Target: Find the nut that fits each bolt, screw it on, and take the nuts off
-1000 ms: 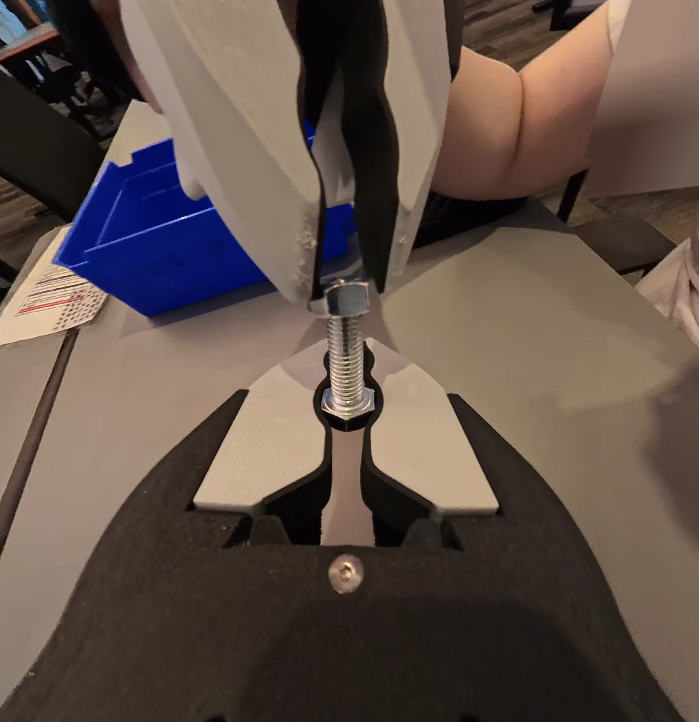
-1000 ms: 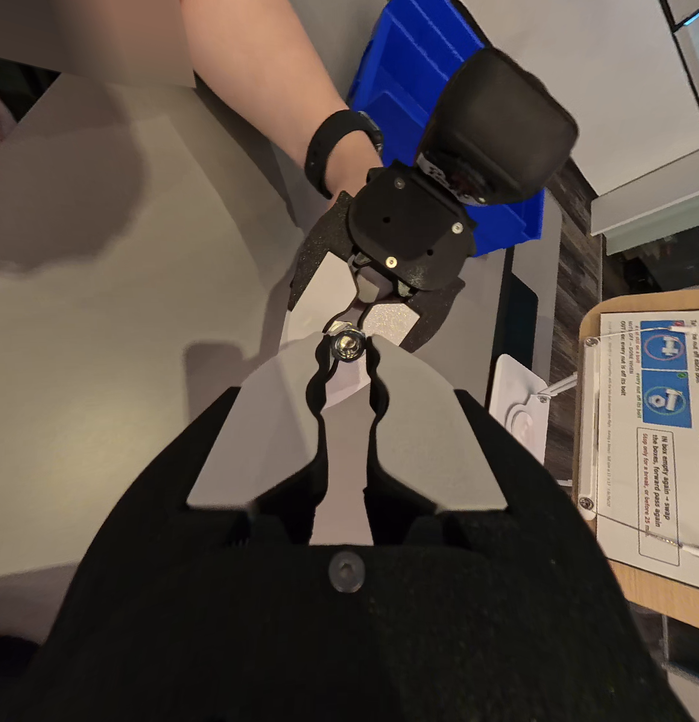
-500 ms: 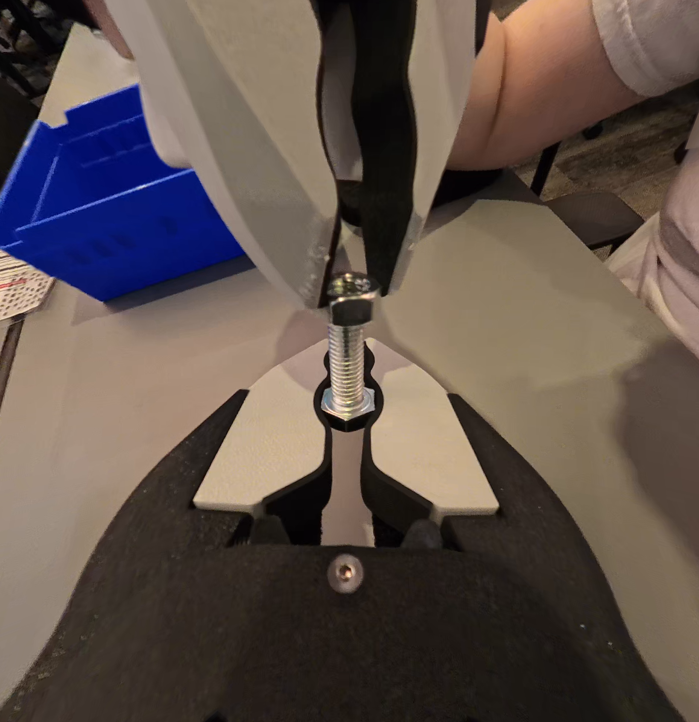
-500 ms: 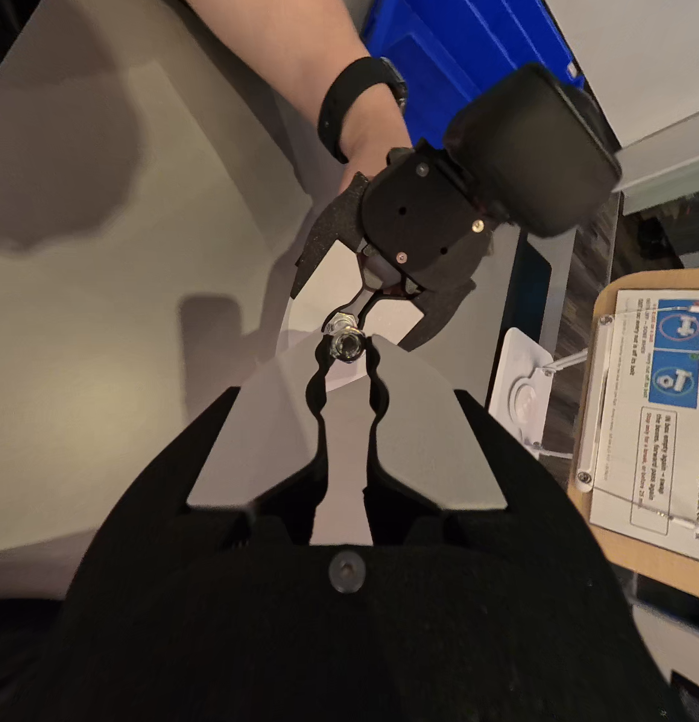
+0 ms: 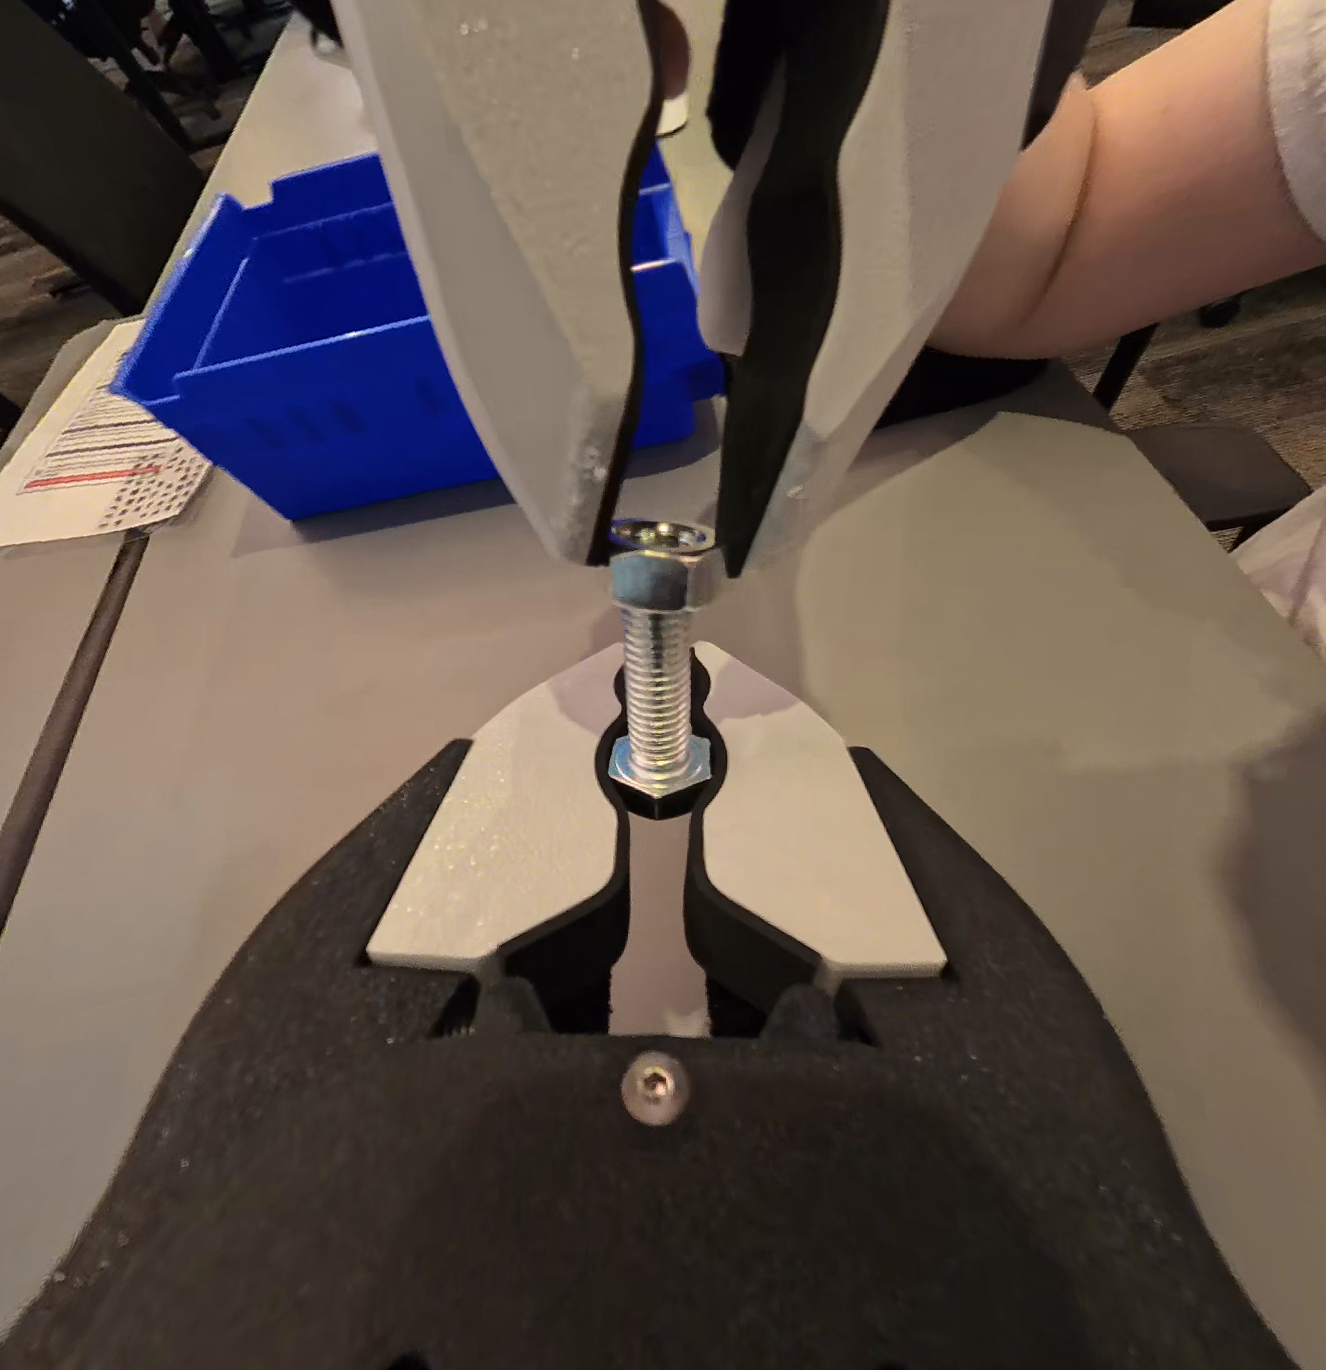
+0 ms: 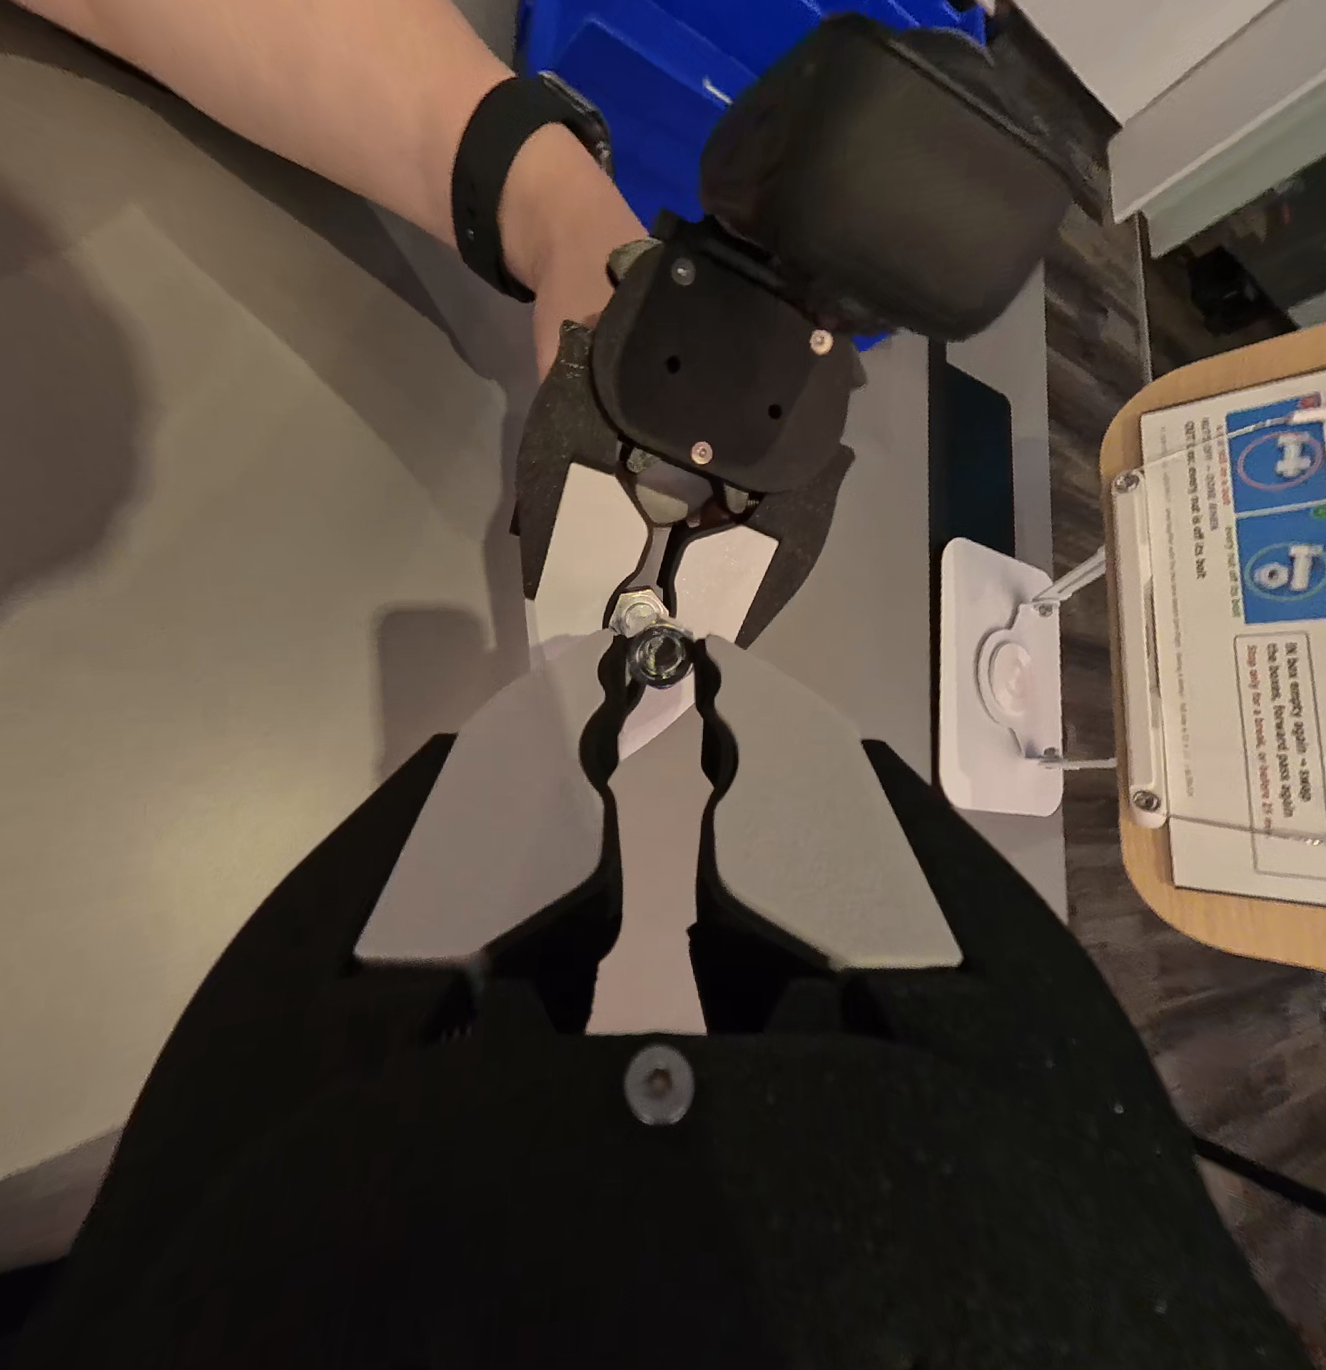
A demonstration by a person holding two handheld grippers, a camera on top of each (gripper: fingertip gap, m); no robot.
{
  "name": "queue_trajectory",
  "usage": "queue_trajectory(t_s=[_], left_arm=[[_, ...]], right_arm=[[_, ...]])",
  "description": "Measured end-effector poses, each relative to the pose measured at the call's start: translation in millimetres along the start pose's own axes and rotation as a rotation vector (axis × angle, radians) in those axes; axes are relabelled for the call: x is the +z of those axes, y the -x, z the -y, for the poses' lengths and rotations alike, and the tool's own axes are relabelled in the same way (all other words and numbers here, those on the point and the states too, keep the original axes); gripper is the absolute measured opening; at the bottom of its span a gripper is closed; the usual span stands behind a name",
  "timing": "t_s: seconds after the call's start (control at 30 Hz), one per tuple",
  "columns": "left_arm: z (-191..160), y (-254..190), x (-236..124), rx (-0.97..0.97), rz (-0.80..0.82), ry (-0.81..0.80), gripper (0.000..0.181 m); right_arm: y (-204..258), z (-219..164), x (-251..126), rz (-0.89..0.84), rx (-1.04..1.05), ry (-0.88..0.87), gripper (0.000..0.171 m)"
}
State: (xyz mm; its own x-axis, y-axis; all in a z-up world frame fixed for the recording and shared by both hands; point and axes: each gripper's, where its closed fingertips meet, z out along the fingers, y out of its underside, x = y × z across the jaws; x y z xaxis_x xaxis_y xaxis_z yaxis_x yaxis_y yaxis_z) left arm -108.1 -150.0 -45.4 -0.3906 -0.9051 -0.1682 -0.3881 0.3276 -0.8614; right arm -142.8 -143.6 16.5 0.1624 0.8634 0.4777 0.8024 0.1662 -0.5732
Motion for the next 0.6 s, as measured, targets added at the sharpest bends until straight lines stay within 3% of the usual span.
queue_trajectory(t_s=[0.6], left_arm=[[-19, 54, -13, -0.062, 0.354, 0.163, 0.01]], right_arm=[[-36, -12, 15, -0.055, 0.597, -0.038, 0.017]])
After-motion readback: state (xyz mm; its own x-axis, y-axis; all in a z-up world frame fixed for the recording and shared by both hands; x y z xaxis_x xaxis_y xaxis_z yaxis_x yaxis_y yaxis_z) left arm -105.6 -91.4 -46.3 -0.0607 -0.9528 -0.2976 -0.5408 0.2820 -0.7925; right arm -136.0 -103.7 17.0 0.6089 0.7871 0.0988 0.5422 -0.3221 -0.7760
